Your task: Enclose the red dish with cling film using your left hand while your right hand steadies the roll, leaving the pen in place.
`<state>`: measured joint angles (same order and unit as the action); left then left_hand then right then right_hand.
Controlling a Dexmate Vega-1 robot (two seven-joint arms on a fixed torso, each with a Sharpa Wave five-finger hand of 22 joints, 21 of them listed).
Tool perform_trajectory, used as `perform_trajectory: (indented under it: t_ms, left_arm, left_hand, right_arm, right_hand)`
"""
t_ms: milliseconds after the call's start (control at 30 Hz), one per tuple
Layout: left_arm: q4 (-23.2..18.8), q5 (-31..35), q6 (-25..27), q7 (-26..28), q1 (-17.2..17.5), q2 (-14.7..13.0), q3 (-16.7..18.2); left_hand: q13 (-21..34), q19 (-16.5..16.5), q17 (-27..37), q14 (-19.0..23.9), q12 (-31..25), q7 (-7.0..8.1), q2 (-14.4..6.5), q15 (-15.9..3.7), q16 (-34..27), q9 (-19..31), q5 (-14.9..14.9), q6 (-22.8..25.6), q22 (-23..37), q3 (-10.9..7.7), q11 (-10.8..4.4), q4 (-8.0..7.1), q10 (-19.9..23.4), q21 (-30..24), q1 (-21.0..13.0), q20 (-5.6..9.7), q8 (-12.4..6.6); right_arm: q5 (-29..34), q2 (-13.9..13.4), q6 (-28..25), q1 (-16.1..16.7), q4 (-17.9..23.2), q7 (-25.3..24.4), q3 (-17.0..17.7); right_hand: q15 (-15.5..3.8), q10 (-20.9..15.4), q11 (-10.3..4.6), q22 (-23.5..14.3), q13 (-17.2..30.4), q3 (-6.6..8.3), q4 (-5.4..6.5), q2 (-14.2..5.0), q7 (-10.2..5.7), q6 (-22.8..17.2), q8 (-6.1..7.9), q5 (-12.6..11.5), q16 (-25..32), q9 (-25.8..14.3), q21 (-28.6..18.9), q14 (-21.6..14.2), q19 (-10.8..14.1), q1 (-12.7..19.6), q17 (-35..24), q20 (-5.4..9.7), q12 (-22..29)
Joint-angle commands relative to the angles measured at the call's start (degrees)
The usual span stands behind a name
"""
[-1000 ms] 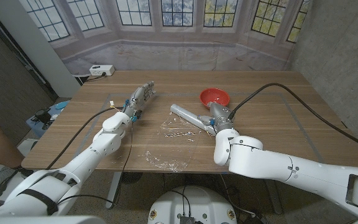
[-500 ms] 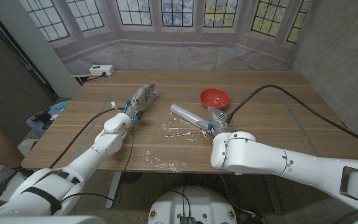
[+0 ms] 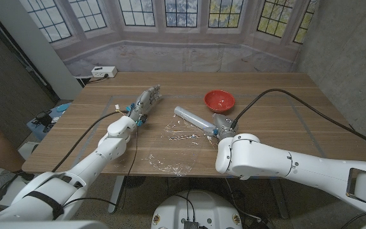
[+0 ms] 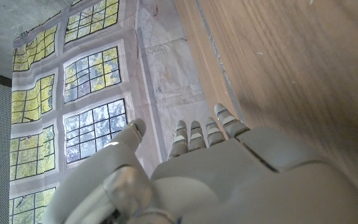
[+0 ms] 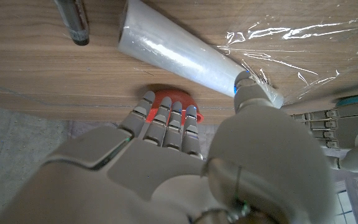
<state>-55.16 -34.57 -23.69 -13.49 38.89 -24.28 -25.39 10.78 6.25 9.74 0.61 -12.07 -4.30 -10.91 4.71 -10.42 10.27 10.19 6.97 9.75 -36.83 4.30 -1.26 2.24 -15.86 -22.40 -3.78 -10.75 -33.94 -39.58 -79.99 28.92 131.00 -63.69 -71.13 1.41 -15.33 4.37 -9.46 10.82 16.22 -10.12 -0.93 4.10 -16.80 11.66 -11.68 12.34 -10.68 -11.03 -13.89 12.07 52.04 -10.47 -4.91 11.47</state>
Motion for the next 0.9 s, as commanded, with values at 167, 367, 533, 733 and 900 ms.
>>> perform_trajectory:
  t_ms: [167, 367, 533, 733, 900]
  left_arm:
    - [2.5, 0.1, -0.6, -1.5, -1.2, 1.0, -0.5]
    - [4.5, 0.0, -1.4, -2.6, -2.2, 1.8, -0.7]
    - [6.2, -0.1, -2.0, -3.8, -3.0, 2.5, -0.8]
    - [8.2, 0.1, -2.9, -4.9, -4.1, 3.3, -1.1]
    - [8.2, 0.2, -2.8, -4.9, -4.3, 3.4, -1.2]
  left_hand:
    - [0.2, 0.4, 0.1, -0.1, 0.1, -0.2, 0.0, 0.49, 0.0, 0.1, 0.2, 0.8, 0.2, -0.19, 0.15, 0.21, 0.4, 0.4, -0.5, -0.12, -0.09]
    - [0.2, 0.5, 0.1, -0.1, 0.1, -0.31, 0.0, 0.51, -0.1, 0.1, 0.2, 0.9, 0.2, -0.23, 0.18, 0.25, 0.4, 0.5, -0.6, -0.15, -0.11]
    - [0.2, 0.5, 0.1, -0.1, 0.1, -0.33, -0.1, 0.53, -0.1, 0.1, 0.2, 1.0, 0.2, -0.27, 0.23, 0.27, 0.4, 0.6, -0.7, -0.15, -0.11]
    - [0.3, 0.6, 0.1, 0.0, 0.1, -0.45, -0.1, 0.57, -0.1, 0.1, 0.2, 1.4, 0.2, -0.3, 0.29, 0.32, 0.5, 0.7, -0.7, -0.11, -0.21]
    - [0.3, 0.6, 0.1, -0.1, 0.1, -0.61, -0.1, 0.67, 0.0, 0.1, 0.2, 1.9, 0.2, -0.32, 0.31, 0.35, 0.5, 0.9, -0.8, -0.14, -0.38]
  right_arm:
    - [-3.2, 1.6, 0.0, -2.4, -1.8, -0.3, -1.6]
    - [-3.6, 2.4, 0.0, -2.9, -2.3, -0.3, -2.1]
    - [-3.1, 2.9, 0.0, -2.5, -2.4, -0.3, -1.8]
    - [-4.0, 2.8, 0.0, -2.6, -2.5, -0.3, -1.5]
    - [-4.7, 2.7, 0.0, -2.8, -2.7, -0.3, -1.3]
  right_hand:
    - [0.21, -1.0, 0.72, -0.2, 0.4, 0.47, 0.09, 0.26, 1.02, 0.2, -0.26, -0.6, 0.6, -0.1, -0.2, -1.0, 1.0, 1.4, -0.3, 0.2, 0.5]
    - [1.08, -0.9, 1.24, -0.2, 0.5, 0.56, 0.11, 0.43, 1.85, 0.5, -0.41, -0.6, 0.6, -0.1, -0.2, -1.2, 1.3, 2.1, -0.4, 0.18, 0.4]
    - [1.64, -0.7, 1.61, -0.3, 0.5, 0.67, 0.1, 0.49, 2.25, 0.8, -0.49, -0.7, 0.5, -0.1, -0.2, -1.0, 1.3, 2.7, -0.5, 0.28, 0.3]
    - [1.93, -0.5, 1.83, -0.3, 0.6, 0.95, -0.03, 0.49, 2.62, 1.2, -0.61, -0.9, 0.3, -0.1, 0.0, -0.8, 1.1, 3.7, -0.5, -0.03, 0.2]
    - [2.18, -0.2, 1.9, -0.3, 0.7, 1.23, -0.22, 0.64, 2.77, 1.7, -0.72, -1.0, 0.2, -0.1, 0.1, -0.6, 0.8, 4.8, -0.6, -0.29, 0.1]
